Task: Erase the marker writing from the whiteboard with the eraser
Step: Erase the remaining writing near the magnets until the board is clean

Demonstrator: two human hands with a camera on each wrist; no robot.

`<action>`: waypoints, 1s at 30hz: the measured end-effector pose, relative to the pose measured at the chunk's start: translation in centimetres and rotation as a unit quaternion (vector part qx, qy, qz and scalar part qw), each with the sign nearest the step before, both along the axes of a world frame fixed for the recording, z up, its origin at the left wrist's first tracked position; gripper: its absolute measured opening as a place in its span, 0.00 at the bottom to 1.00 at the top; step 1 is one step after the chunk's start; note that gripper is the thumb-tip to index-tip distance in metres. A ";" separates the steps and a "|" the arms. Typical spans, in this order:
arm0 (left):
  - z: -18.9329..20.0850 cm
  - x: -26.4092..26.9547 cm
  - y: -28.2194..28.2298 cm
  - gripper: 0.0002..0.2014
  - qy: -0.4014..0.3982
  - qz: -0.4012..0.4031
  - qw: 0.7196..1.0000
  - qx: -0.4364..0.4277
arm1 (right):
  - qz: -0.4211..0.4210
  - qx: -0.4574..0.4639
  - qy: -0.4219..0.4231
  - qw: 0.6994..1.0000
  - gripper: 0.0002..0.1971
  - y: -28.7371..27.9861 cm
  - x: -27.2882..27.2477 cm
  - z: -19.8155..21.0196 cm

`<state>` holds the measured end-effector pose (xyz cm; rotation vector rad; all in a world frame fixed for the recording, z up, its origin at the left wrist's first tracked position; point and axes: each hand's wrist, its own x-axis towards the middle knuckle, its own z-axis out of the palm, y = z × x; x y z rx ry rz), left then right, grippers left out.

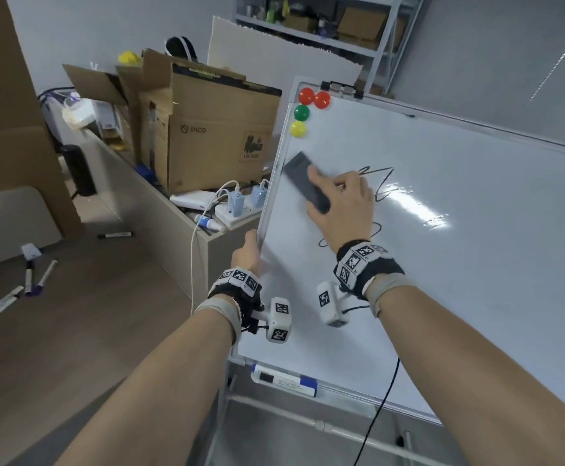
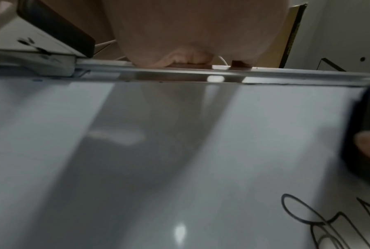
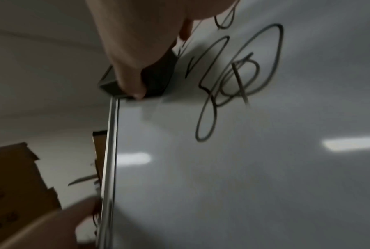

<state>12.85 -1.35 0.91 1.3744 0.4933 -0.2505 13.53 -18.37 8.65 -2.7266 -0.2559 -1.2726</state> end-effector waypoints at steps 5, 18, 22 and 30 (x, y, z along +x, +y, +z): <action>0.2 0.2 -0.1 0.23 -0.005 -0.005 1.000 0.030 | 0.026 -0.123 0.002 0.992 0.28 -0.6 -0.9 -1.7; 0.3 0.4 -1.8 0.29 0.038 0.078 0.991 0.100 | -0.032 0.029 -0.043 0.998 0.28 -5.0 -1.7 -1.6; 0.5 0.3 -1.6 0.29 0.041 0.086 0.991 0.093 | -0.054 -0.029 -0.042 0.997 0.26 -6.8 -1.8 -0.9; 0.8 -0.3 -2.1 0.27 0.023 0.068 0.991 0.112 | -0.140 0.122 -0.089 0.979 0.28 -8.4 -2.5 -1.5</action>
